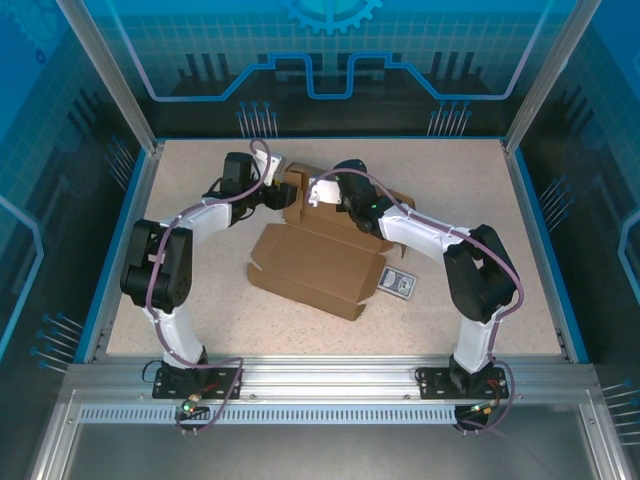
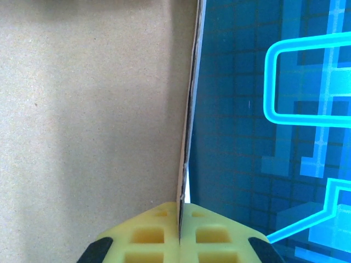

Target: Fold the paper box

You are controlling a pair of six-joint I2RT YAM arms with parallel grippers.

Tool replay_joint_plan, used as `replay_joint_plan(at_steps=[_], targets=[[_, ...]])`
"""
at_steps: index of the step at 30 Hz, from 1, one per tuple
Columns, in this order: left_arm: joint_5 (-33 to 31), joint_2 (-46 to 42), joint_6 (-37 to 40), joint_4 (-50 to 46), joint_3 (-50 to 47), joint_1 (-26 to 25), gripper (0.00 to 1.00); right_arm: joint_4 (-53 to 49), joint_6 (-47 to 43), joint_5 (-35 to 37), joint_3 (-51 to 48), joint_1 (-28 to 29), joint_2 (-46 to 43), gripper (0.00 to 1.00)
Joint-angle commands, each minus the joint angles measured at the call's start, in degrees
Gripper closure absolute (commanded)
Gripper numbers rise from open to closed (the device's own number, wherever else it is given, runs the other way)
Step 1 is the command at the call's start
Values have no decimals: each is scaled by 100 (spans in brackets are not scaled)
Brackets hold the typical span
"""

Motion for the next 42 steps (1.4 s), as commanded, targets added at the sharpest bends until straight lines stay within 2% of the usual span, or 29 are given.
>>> replay_joint_plan(at_steps=[1,7,11,15,19,24,32,42], targets=[[-171,161,203,-180,265,-30,35,-183,-49,-69,105,101,68,100],[-362,168,229,-250,297,-32,28,-214,-28,-100,116,101,44,100],[-218,125,378,-378,295,-32,24,-245,4,-115,149,97,32,100],[43,160,598,-619,383,-32,27,-238,11,-125,133,92,35,100],[55,238,662,-723,517,-28,33,-99,-39,-140,-1,123,-21,100],[5,240,683,-641,502,-33,37,287,-265,-15,-287,165,-73,100],[-535,169,738,-308,337,-87,43,256,-206,0,-308,230,-142,100],[-1151,177,845,-213,254,-173,43,138,-117,-41,-168,251,-228,100]])
